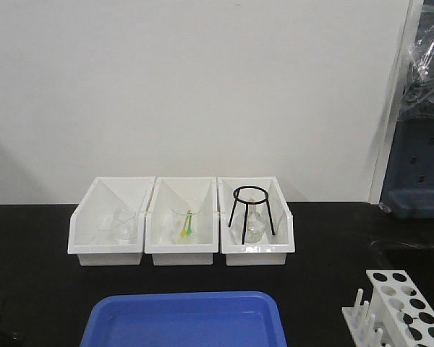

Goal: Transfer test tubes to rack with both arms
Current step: 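Lift the test tube out of the beaker with the left gripper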

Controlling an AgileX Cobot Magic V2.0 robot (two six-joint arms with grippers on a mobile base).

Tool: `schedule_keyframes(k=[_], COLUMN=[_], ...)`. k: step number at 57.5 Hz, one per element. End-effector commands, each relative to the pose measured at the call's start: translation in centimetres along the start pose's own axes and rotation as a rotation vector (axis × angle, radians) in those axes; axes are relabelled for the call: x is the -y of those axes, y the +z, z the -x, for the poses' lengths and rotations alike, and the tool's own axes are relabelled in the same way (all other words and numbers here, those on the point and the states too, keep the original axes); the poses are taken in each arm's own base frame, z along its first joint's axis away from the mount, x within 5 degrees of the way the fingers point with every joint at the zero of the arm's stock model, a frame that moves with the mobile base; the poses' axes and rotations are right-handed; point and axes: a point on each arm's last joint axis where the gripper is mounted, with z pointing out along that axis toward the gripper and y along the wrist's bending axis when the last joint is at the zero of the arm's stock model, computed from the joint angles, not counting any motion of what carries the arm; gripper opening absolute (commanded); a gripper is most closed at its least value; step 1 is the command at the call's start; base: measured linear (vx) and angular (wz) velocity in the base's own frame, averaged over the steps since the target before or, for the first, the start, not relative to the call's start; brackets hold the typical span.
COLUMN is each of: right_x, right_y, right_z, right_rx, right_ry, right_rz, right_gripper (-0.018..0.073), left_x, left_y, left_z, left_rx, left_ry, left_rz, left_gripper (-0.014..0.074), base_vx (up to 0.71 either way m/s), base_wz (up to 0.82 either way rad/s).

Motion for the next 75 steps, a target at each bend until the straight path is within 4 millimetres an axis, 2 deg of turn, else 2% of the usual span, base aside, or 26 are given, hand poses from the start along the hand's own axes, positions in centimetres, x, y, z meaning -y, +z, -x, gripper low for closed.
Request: schedule_keyframes(k=[1, 9, 29, 40, 52, 56, 61, 65, 75], right_x=[0.1, 0.1, 0.1, 0.1, 0.1, 0.2, 0.2, 0.1, -0.3], right_y=[0.1, 0.1, 0.1, 0.1, 0.2, 0.4, 0.9, 1.7, 3.9], right_z=[1.8, 1.8, 1.8, 1.7, 0.2, -0.3, -0.4, -0.3, 1.5], right_rx=[0.106, 0.108, 0.113, 0.096, -0.070, -0.183, -0.322, -0.428, -0.416], right_ry=[-0.007, -0.007, -0.007, 0.001, 0.001, 0.002, 0.000, -0.052, -0.182], right_rz=[-0.006, -0.006, -0.006, -0.006, -0.009, -0.010, -0.007, 0.014, 0.097], right_gripper=[0.0462, 0.0462, 0.0462, 0.0462, 0.0462, 0.0462, 0.0462, 0.0462, 0.0462], left_x=[-1.4, -2.6, -3.6, -4.2, -4.7, -4.7, -4.8, -4.7, -4.1], left_y=[-0.6, -1.7, -4.3, -6.3, -8.6, -9.3, -10.0, -10.4, -10.9], left_z=[2.6, 3.8, 6.4, 8.0, 9.7, 10.2, 11.6, 13.5, 17.3], left_rx=[0.125, 0.158, 0.221, 0.280, 0.345, 0.364, 0.396, 0.428, 0.456], left_ry=[-0.058, -0.135, -0.186, -0.331, -0.473, -0.505, -0.538, -0.555, -0.582], left_rz=[0.088, 0.166, 0.181, 0.164, 0.130, 0.103, 0.050, -0.012, -0.154], left_gripper=[0.0048, -0.0006, -0.0006, -0.0006, -0.0006, -0.0006, -0.0006, -0.0006, -0.0006], base_vx=[0.00, 0.00, 0.00, 0.00, 0.00, 0.00, 0.00, 0.00, 0.00], base_wz=[0.00, 0.00, 0.00, 0.00, 0.00, 0.00, 0.00, 0.00, 0.00])
